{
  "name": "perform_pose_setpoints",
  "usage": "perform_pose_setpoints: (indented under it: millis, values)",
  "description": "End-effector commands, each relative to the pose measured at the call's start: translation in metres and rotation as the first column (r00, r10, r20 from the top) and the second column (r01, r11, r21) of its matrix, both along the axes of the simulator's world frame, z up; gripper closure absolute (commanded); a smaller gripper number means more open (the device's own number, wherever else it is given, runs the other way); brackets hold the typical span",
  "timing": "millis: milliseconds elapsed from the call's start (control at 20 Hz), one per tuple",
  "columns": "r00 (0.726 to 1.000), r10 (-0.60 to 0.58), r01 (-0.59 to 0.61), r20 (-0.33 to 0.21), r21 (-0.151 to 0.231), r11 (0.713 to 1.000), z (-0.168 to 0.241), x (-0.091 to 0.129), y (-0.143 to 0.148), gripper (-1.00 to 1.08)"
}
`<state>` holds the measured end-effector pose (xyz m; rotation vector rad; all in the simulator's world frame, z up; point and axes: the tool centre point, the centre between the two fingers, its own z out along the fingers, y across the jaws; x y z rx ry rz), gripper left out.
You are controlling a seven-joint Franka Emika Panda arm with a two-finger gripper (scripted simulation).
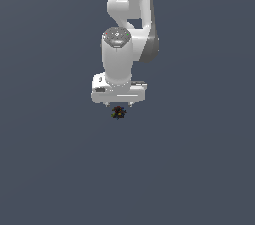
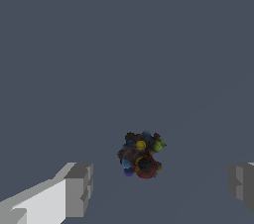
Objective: Pick up the object and move it to a goal position.
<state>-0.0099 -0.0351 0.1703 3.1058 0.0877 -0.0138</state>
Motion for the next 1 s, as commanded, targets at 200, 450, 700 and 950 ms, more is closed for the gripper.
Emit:
perform_pose_setpoints:
  millis: [200, 450, 700, 950]
  values:
    - [0.993, 0.116, -0.116, -0.008, -0.002, 0.993, -0.009, -0.004, -0.004, -0.92]
    - [0.97, 0.242, -0.242, -0.016, -0.002, 0.97, -0.019, -0.008, -0.007, -0.92]
    - [0.927, 0.375, -0.375, -0.024, 0.002, 0.927, -0.029, -0.013, -0.011, -0.92]
    - [0.865, 0.501, -0.501, -0.03, 0.007, 0.866, -0.038, -0.018, -0.013, -0.92]
